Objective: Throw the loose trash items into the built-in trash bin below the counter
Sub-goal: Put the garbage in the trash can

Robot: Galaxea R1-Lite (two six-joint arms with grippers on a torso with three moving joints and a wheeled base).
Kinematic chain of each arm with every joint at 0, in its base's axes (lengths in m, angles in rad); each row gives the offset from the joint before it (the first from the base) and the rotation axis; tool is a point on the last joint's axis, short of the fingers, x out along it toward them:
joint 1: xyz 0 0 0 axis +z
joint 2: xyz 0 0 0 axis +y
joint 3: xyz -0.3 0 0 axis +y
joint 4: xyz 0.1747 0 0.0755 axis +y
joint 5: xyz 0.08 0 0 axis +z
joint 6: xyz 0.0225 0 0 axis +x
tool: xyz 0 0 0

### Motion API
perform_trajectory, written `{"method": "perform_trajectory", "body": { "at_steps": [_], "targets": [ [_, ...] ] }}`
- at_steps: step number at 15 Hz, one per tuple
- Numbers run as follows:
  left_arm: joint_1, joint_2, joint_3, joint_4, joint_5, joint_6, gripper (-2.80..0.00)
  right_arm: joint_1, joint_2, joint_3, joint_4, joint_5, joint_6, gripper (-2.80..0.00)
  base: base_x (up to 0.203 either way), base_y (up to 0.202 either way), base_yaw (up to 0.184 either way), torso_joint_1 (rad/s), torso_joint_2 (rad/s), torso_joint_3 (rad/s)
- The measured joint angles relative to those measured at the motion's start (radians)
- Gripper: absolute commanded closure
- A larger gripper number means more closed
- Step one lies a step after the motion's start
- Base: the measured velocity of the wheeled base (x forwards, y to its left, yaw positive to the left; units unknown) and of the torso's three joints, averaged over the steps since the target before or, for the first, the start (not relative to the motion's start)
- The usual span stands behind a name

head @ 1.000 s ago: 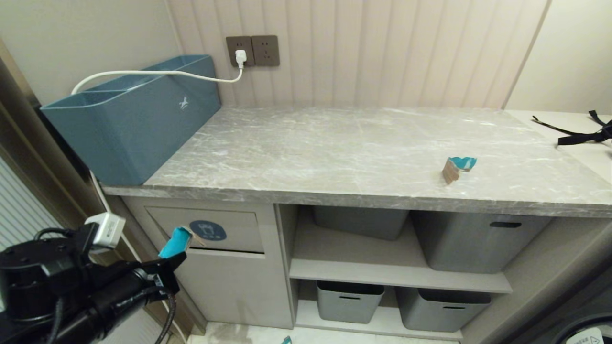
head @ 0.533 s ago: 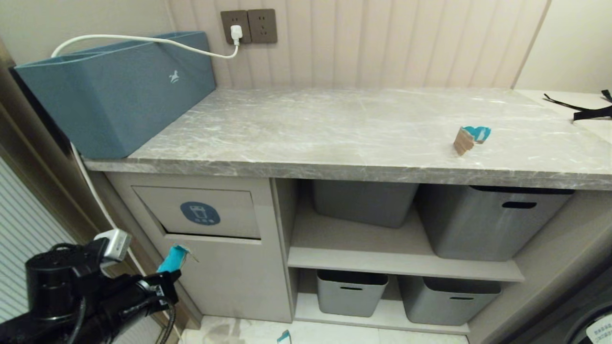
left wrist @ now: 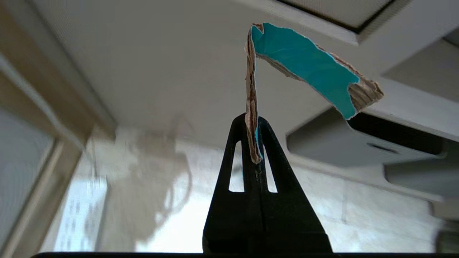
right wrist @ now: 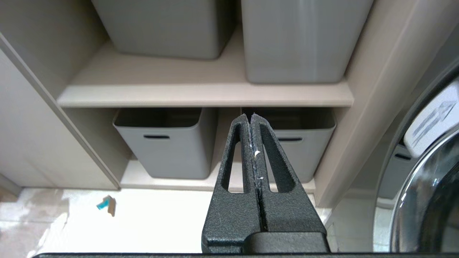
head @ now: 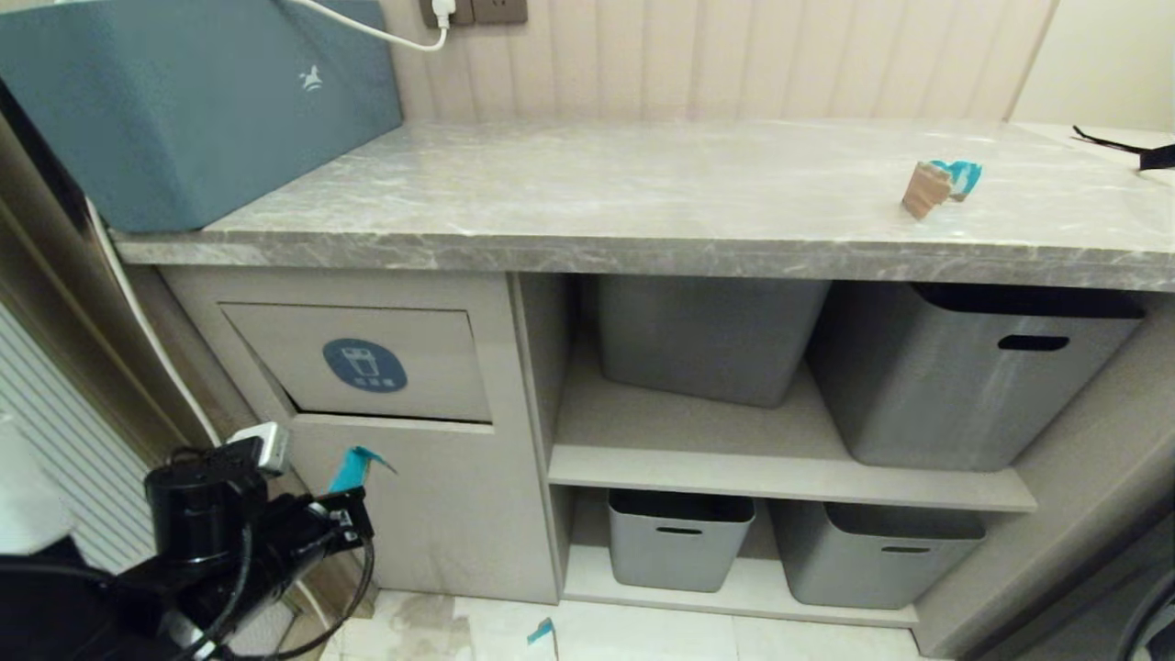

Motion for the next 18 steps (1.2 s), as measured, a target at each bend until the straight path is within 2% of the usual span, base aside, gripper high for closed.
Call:
{"method": "perform_trajectory", "body": {
  "at_steps": [2,3,5,13,18],
  "targets": [
    [0.001,0.062,-0.056,-0.104,0.001,0.039,0.00,0.000,0.000,0.000,0.000,0.000,0.000,0.00,0.000,0.000,0.000,-0.132,0.45,0.306],
    [0.001,0.079,-0.093,-0.114,0.003,0.044,0.00,0.000,0.000,0.000,0.000,0.000,-0.001,0.00,0.000,0.000,0.000,-0.126,0.46,0.330],
    [0.002,0.096,-0.165,-0.114,0.007,0.048,0.00,0.000,0.000,0.000,0.001,0.000,-0.001,0.00,0.000,0.000,0.000,-0.074,0.29,0.209],
    [0.027,0.085,-0.370,-0.118,0.016,0.046,0.00,0.000,0.000,0.000,0.000,0.000,-0.001,0.00,0.000,0.000,0.000,-0.008,0.03,0.021],
    [0.039,0.174,-0.483,-0.117,0.014,0.035,0.00,0.000,0.000,0.000,0.001,0.003,-0.009,0.00,0.000,0.000,0.000,0.000,0.00,0.000]
  ]
}}
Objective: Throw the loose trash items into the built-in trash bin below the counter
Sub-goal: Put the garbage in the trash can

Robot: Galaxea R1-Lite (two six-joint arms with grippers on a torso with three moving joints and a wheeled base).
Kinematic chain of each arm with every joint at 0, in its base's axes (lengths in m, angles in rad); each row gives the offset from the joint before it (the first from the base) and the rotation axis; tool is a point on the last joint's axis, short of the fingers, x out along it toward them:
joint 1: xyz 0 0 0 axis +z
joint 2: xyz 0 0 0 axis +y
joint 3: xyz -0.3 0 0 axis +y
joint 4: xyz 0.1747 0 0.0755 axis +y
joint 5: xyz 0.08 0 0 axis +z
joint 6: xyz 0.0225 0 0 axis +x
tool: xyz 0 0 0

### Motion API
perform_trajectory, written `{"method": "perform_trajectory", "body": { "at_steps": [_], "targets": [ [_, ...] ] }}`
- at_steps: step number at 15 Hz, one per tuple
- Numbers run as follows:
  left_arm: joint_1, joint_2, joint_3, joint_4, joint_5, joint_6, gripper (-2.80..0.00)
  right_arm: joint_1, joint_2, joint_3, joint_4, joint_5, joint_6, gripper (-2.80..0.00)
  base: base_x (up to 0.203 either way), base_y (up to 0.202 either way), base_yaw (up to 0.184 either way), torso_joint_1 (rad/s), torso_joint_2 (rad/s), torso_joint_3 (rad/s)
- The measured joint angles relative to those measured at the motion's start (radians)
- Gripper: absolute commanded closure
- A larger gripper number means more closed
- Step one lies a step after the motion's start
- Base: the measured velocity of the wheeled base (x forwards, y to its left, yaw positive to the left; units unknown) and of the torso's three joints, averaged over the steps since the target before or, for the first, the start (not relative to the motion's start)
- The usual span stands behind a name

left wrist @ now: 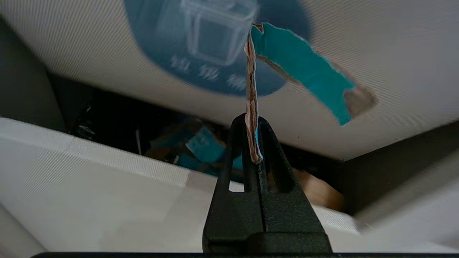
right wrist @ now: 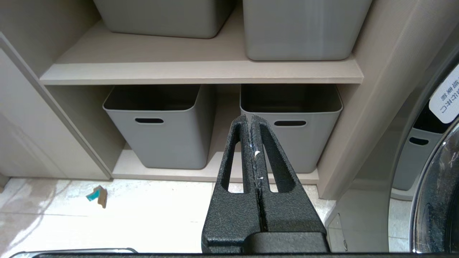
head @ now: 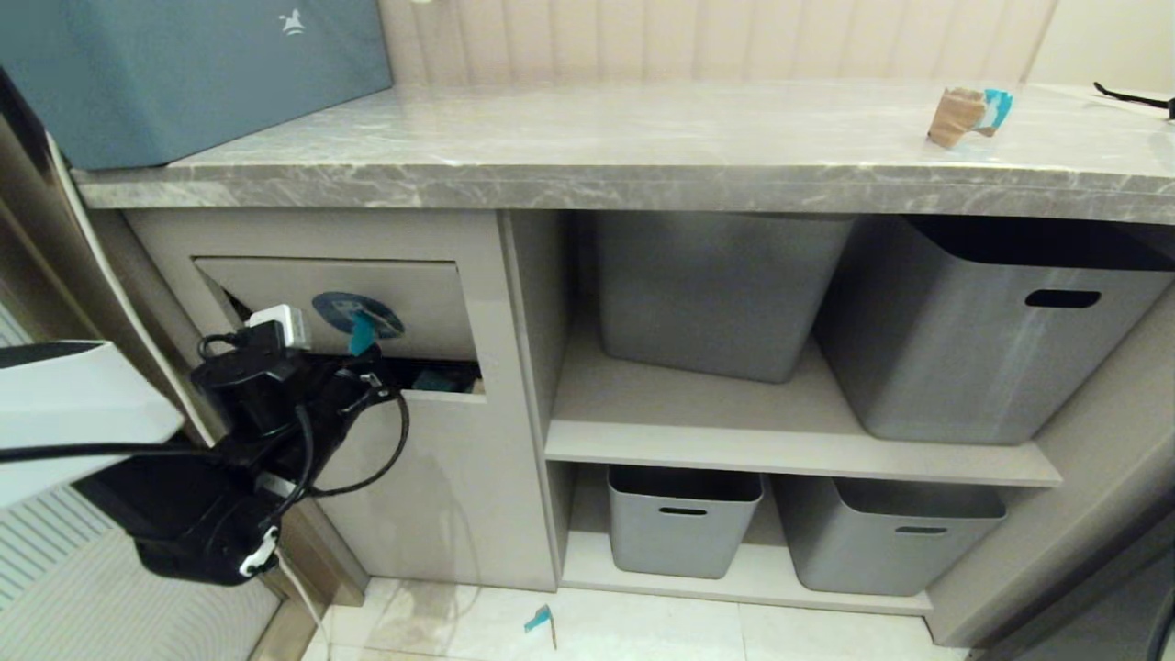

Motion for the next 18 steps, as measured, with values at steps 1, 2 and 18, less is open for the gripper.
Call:
{"method": "perform_trajectory", "body": {
  "at_steps": [1,2,18],
  "targets": [
    [0.001,0.026,-0.033,0.000,0.000,-0.001,0.00,0.000,0.000,0.000,0.000,0.000,-0.006,0.00,0.000,0.000,0.000,0.000,0.00,0.000],
    [0.001,0.049,-0.063,0.000,0.001,-0.001,0.00,0.000,0.000,0.000,0.000,0.003,-0.014,0.00,0.000,0.000,0.000,0.000,0.00,0.000],
    [-0.009,0.189,-0.219,0.003,0.032,-0.011,-2.80,0.000,0.000,0.000,0.002,0.006,-0.033,0.00,0.000,0.000,0.000,0.000,0.00,0.000]
  ]
}}
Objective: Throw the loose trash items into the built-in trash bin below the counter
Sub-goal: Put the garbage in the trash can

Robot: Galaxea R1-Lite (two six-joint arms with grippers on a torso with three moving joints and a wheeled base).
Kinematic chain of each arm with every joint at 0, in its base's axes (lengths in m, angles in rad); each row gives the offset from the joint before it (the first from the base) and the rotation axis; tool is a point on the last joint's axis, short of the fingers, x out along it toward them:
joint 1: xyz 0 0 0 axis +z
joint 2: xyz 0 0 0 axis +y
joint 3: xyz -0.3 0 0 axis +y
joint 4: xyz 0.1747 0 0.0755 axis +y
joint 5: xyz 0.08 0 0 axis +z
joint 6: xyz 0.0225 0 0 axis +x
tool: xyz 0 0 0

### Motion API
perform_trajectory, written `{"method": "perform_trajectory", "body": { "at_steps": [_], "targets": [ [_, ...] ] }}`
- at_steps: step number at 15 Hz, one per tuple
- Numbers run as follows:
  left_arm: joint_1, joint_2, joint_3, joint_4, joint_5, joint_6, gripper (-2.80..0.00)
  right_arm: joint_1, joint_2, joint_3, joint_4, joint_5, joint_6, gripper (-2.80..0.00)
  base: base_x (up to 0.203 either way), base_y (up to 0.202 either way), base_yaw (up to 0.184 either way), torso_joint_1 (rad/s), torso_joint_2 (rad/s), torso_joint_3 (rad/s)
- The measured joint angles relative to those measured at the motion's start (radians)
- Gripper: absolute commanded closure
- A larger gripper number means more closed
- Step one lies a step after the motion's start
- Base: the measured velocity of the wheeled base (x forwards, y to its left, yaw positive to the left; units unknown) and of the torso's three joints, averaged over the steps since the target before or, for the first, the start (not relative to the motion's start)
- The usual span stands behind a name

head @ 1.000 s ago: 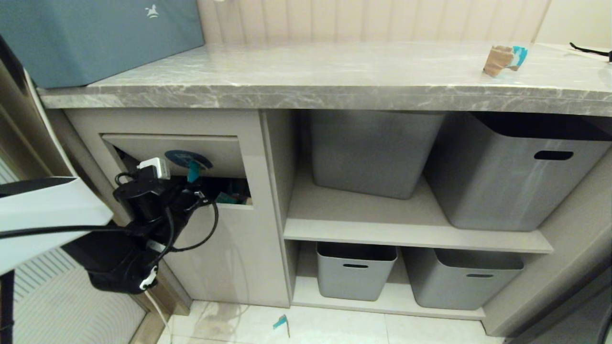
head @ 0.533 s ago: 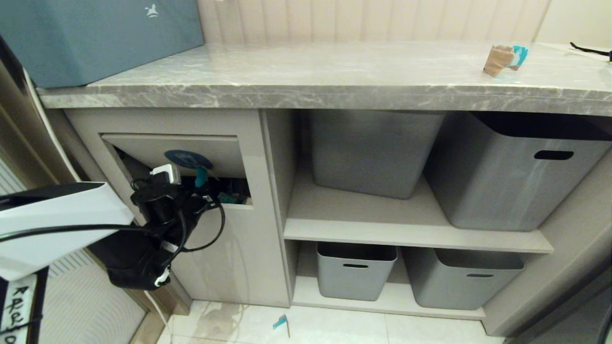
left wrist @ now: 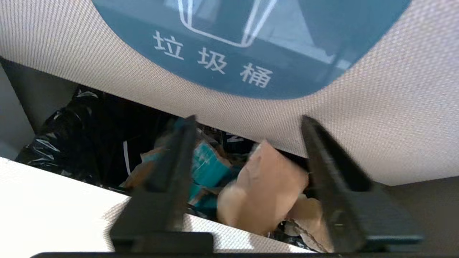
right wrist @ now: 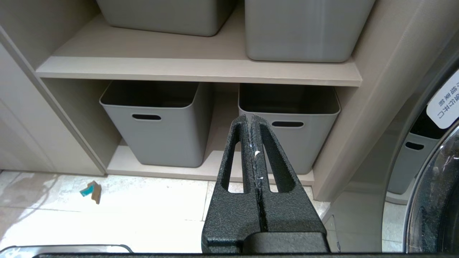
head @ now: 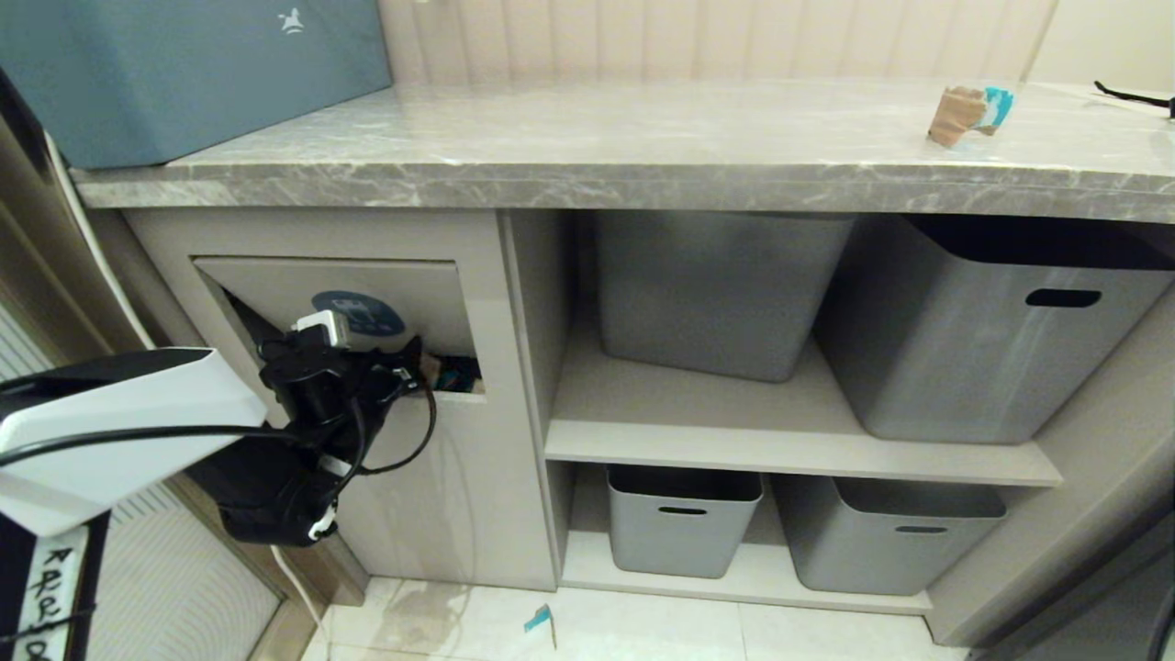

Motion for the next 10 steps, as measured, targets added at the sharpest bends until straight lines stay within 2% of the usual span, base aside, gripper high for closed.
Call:
{"method": "perform_trajectory", "body": {
  "at_steps": [3,6,7,10],
  "targets": [
    [-0.003,-0.002,-0.003,0.000,0.010,0.000,-2.80,0.000,0.000,0.000,-0.002,0.000,0.000,0.00,0.000,0.000,0.000,0.000,0.00,0.000],
    [-0.010,-0.041,0.039,-0.001,0.048,-0.005,-2.80,0.000,0.000,0.000,-0.002,0.000,0.001,0.00,0.000,0.000,0.000,0.000,0.00,0.000],
    [-0.017,-0.069,0.067,-0.003,0.056,-0.010,0.00,0.000,0.000,0.000,-0.002,0.001,0.000,0.00,0.000,0.000,0.000,0.000,0.00,0.000],
    [-0.045,-0.176,0.170,-0.005,0.084,-0.026,0.00,0.000,0.000,0.000,-0.003,0.000,0.002,0.00,0.000,0.000,0.000,0.000,0.00,0.000]
  ]
}}
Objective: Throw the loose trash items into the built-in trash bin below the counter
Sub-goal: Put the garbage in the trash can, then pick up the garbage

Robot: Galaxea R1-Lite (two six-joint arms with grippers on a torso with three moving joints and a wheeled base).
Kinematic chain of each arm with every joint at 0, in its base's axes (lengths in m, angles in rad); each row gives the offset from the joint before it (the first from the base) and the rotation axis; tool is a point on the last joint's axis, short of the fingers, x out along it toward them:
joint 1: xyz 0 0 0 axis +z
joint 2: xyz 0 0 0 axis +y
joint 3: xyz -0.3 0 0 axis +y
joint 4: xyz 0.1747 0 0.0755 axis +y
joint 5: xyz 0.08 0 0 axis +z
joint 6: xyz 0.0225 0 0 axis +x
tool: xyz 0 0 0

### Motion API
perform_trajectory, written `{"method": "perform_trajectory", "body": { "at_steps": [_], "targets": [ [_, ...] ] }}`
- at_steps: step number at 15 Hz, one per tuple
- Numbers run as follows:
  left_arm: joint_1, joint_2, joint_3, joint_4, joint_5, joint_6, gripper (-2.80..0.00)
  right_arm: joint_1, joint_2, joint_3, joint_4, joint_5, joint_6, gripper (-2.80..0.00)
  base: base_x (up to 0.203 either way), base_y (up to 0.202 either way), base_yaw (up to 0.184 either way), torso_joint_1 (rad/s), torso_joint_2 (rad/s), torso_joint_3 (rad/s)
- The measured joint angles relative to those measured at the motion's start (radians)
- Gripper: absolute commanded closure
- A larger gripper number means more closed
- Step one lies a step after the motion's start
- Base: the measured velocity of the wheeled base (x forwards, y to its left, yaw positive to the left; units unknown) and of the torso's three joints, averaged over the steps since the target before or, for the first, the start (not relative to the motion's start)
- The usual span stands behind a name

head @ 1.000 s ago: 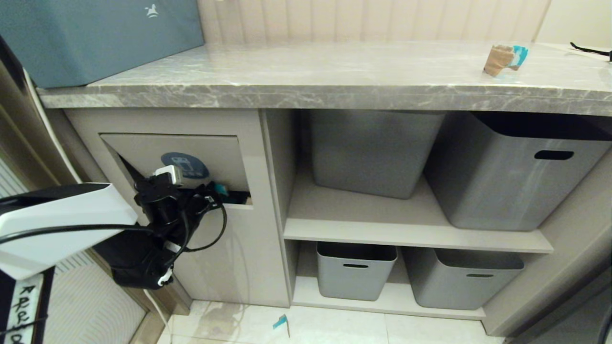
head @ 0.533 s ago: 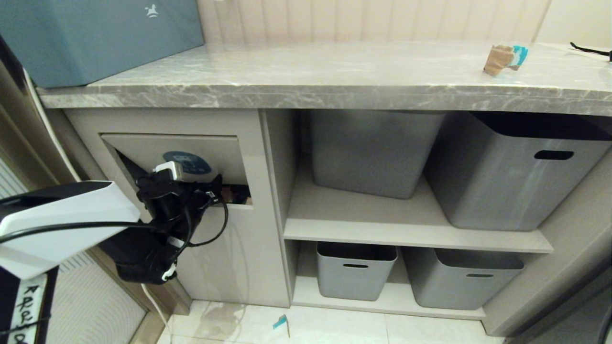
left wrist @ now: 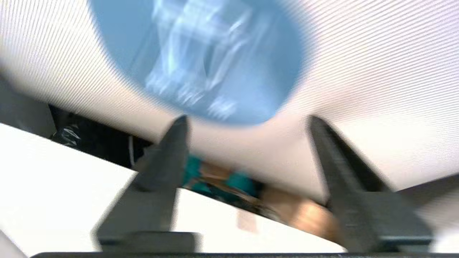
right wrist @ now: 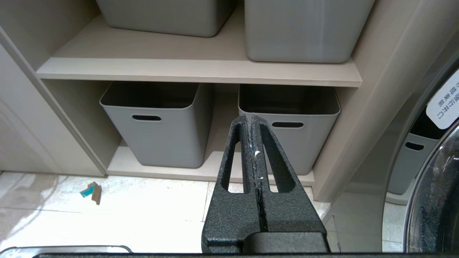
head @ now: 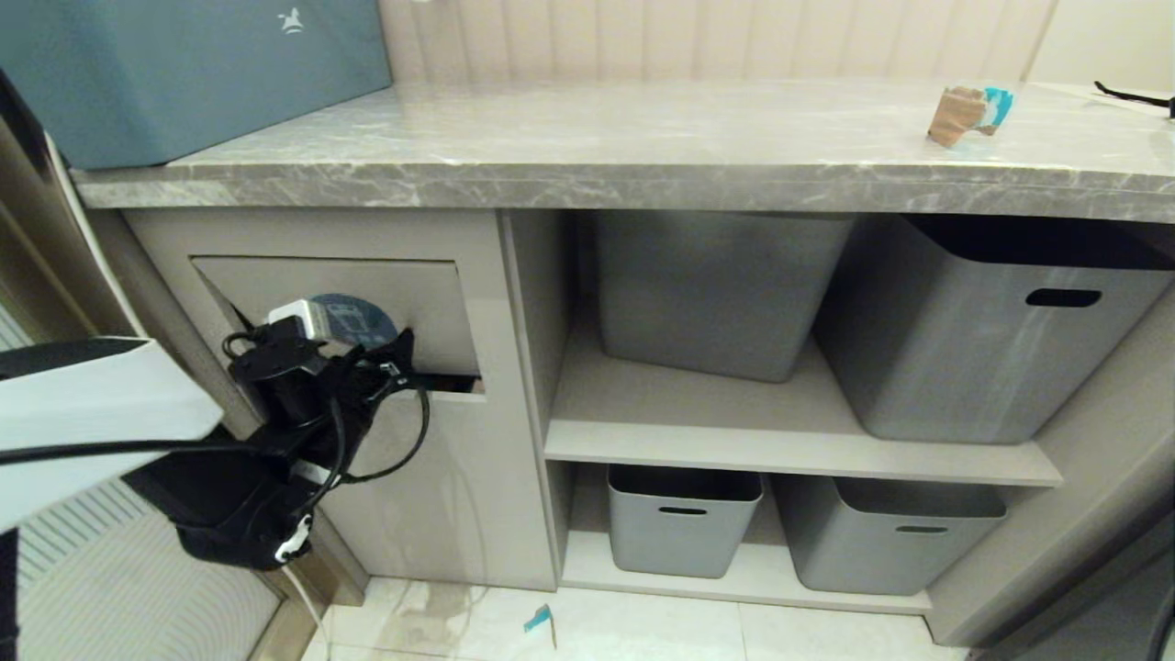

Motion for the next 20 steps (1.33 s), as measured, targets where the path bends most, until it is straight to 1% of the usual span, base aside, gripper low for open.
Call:
{"method": "perform_trajectory", "body": {
  "at_steps": [3,6,9,11,13,14,15,16,18,19,20],
  "targets": [
    [-0.033,-0.139,0.106,0.002,0.045,-0.027,0.00,0.000,0.000,0.000,0.000,-0.001,0.005,0.00,0.000,0.000,0.000,0.000,0.00,0.000],
    [-0.053,-0.311,0.276,0.007,0.056,-0.032,0.00,0.000,0.000,0.000,0.001,-0.005,0.013,0.00,0.000,0.000,0.000,0.000,0.00,0.000],
    [-0.060,-0.505,0.517,0.012,0.040,-0.029,0.00,-0.001,0.000,0.000,0.000,-0.005,0.009,0.00,0.000,0.000,0.000,0.011,-0.03,-0.009],
    [-0.060,-0.625,0.660,0.015,0.013,-0.008,0.00,0.000,0.000,0.000,0.002,-0.002,0.003,0.00,0.000,0.000,0.000,0.071,-0.29,-0.223],
    [-0.054,-0.746,0.733,0.037,-0.014,0.024,0.00,0.000,0.000,0.001,0.005,0.000,-0.003,0.00,0.000,0.000,0.000,0.076,-0.19,-0.283],
    [-0.036,-0.791,0.746,0.048,-0.021,0.035,0.00,0.000,0.000,0.000,0.003,0.000,-0.004,0.00,0.000,0.000,0.000,0.219,-0.53,-0.305],
    [0.003,-0.832,0.755,0.050,-0.025,0.041,0.00,0.000,0.000,0.000,0.002,0.000,-0.004,0.00,0.000,0.000,0.000,0.188,-0.60,-0.290],
    [0.064,-0.875,0.761,0.052,-0.034,0.047,0.00,0.000,0.000,-0.001,0.000,0.000,0.000,0.00,0.000,0.000,0.000,0.175,-0.54,-0.284],
    [0.217,-0.966,0.764,0.069,-0.077,0.063,0.00,0.000,0.000,0.000,0.003,0.000,-0.004,0.00,0.000,0.000,0.000,0.184,-0.49,-0.293],
    [0.277,-1.029,0.765,0.104,-0.111,0.080,0.00,0.000,0.000,0.000,0.002,0.001,-0.011,0.00,0.000,0.000,0.000,0.183,-0.47,-0.278],
    [0.310,-1.096,0.765,0.164,-0.147,0.106,0.00,0.000,0.000,0.000,0.001,0.003,-0.017,0.00,0.000,0.000,0.000,0.187,-0.48,-0.289]
  ]
}}
